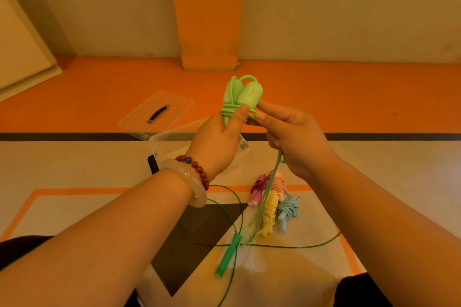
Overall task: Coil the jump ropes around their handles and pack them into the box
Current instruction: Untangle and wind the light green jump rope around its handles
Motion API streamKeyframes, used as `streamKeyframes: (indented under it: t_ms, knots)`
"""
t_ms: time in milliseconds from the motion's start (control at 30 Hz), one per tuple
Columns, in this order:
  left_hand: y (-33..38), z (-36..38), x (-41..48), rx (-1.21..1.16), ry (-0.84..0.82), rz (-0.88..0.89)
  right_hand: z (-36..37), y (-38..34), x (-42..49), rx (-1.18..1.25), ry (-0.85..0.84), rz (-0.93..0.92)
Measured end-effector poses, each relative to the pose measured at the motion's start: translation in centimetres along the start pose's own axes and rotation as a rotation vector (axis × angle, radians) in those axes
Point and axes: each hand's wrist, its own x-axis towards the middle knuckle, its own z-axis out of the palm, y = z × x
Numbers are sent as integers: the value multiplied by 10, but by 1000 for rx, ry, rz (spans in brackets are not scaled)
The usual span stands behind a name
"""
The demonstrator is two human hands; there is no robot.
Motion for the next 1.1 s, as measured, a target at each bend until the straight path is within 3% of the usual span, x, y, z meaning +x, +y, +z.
streamKeyframes:
  t_ms: [100, 267, 400, 500, 667, 900, 1100]
  knots:
    - [9, 2, -5, -317, -101, -136, -7, 5, 5, -43, 54, -9]
    - [14, 2, -10, -630, -249, -299, -13, 13, 7, -66, 70, -36]
    - [13, -5, -10, -705, -430, -343, -16, 16, 8, -37, 40, 25]
    - [14, -7, -10, -703, -515, -311, -16, 18, 9, 13, -71, 116]
    - [17, -13, -11, -483, -455, -178, -18, 16, 7, 66, -228, 117]
    - [16, -5, -11, -297, -174, -51, -6, 12, 5, -23, -10, 53]
    - [12, -1, -12, -408, -214, -147, 2, 12, 1, -62, 62, -3]
